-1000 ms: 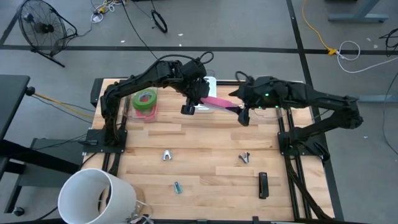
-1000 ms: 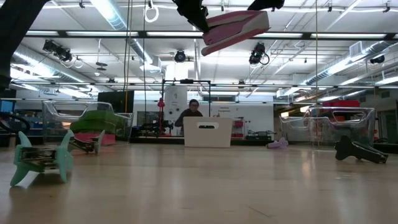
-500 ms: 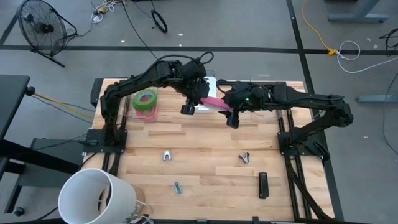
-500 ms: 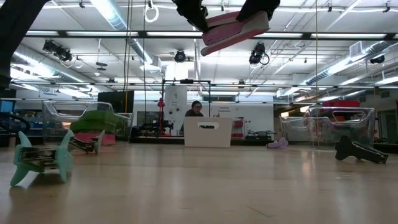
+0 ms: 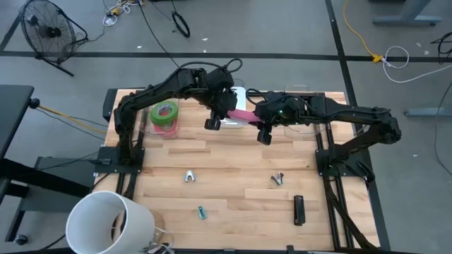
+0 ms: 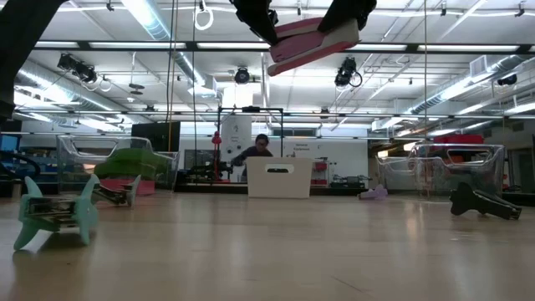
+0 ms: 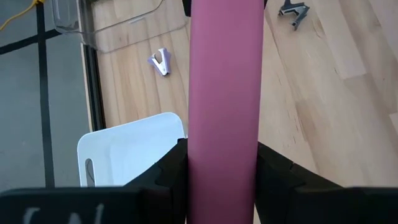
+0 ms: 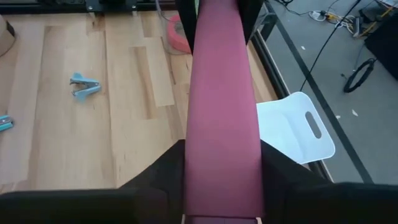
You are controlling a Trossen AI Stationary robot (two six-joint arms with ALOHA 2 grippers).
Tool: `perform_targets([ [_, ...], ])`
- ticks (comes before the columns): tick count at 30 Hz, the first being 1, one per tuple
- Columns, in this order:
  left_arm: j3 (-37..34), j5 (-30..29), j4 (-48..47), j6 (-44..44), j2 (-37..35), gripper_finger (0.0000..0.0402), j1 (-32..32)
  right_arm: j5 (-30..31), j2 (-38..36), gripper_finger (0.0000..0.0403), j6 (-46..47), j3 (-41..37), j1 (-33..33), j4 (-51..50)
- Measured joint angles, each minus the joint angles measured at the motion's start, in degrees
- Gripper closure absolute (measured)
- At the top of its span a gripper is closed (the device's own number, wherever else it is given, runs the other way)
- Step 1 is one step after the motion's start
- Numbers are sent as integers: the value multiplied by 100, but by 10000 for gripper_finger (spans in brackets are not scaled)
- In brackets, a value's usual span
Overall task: Pick and place Stapler, Stapler remover, tape
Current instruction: Put the pink stapler into the right transparent bin
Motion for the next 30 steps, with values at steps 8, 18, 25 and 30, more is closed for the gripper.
perform_targets([
  [8, 0, -9, 0, -29, 0, 259, -2, -34, -2, 270, -2, 0, 2, -22],
  [18, 2, -315, 37, -429, 0, 58, -2, -87, -2, 270, -45, 0, 9, -71],
  [25, 2, -446, 10, -501, 0, 41, -40, -49, -2, 270, -44, 0, 7, -77],
  [30, 2, -675, -66, -551, -90, 50, -46, 297, -66, 270, -42, -2, 6, -288],
])
